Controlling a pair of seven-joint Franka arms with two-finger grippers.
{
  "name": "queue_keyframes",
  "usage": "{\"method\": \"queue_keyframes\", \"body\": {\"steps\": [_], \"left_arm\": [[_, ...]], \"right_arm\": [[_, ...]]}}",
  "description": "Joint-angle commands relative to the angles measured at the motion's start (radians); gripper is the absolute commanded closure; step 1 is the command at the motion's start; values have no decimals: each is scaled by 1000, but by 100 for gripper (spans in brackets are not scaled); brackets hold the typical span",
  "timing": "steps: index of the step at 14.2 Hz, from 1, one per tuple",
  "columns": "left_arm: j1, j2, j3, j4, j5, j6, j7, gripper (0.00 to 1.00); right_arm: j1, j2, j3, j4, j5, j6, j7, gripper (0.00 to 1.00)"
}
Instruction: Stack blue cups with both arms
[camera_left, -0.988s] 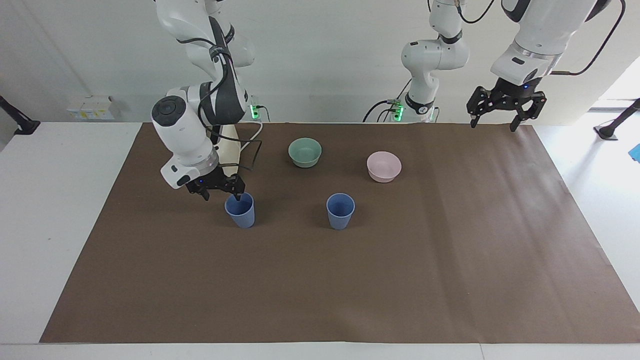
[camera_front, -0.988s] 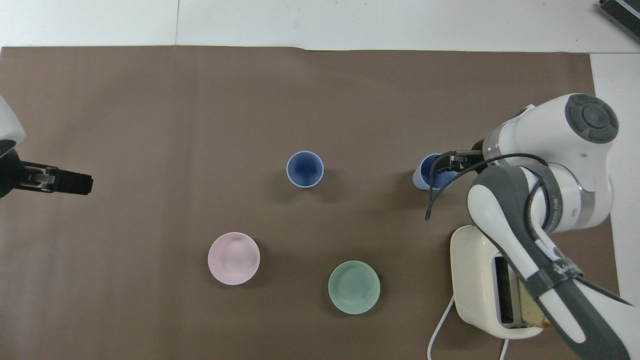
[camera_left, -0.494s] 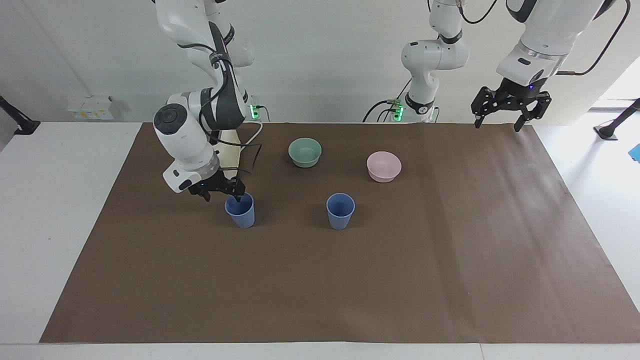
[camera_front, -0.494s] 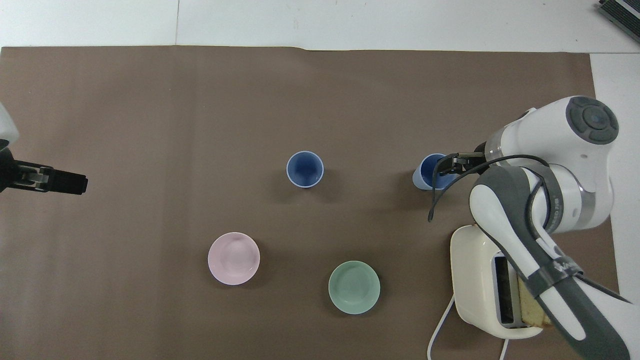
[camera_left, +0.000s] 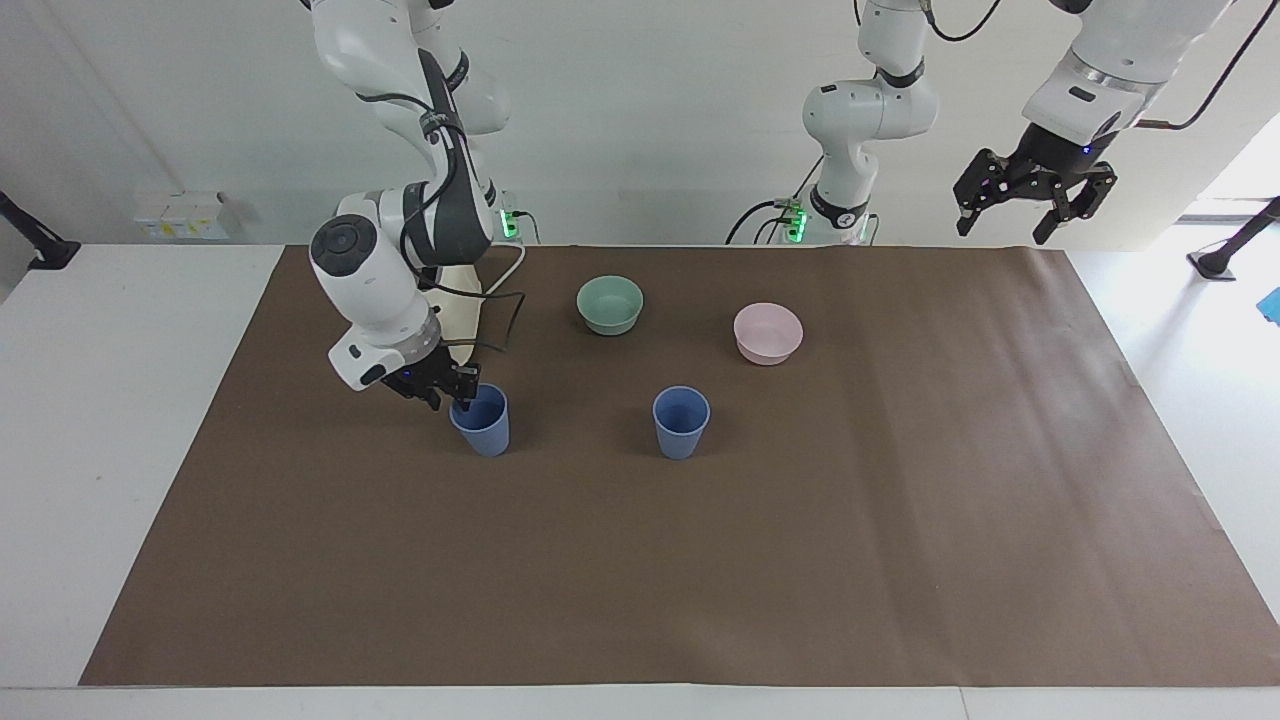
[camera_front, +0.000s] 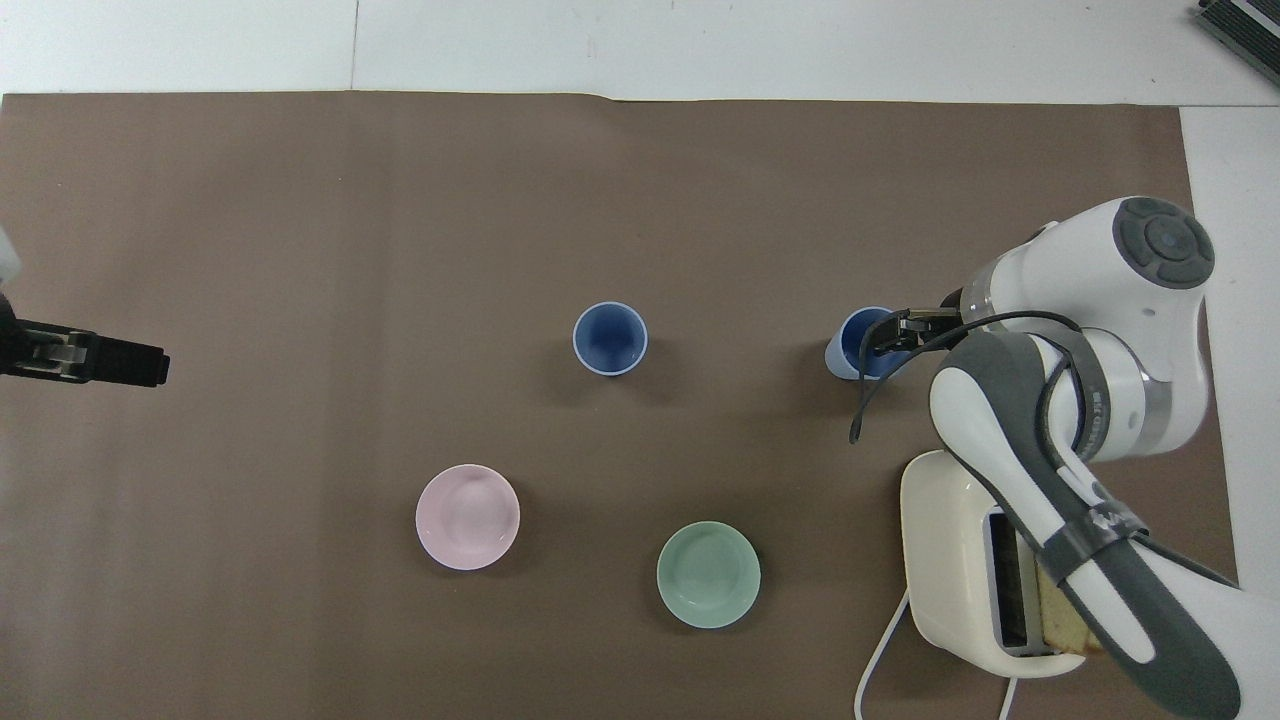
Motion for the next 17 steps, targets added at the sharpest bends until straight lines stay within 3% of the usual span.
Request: {"method": "queue_keyframes", "body": {"steps": [1, 7, 10, 17], "left_arm": [[24, 17, -5, 24, -8, -20, -6, 0], [30, 7, -5, 6, -7, -22, -1, 0], [30, 4, -5, 6, -7, -23, -3, 0], [30, 4, -5, 3, -7, -19, -1, 0]], "right_arm": [[-7, -4, 8, -13, -13, 20, 2, 73], [-1, -4, 8, -13, -13, 21, 1, 100], [2, 1, 8, -3, -15, 14, 2, 100], [54, 10, 13, 150, -6, -45, 13, 100]]}}
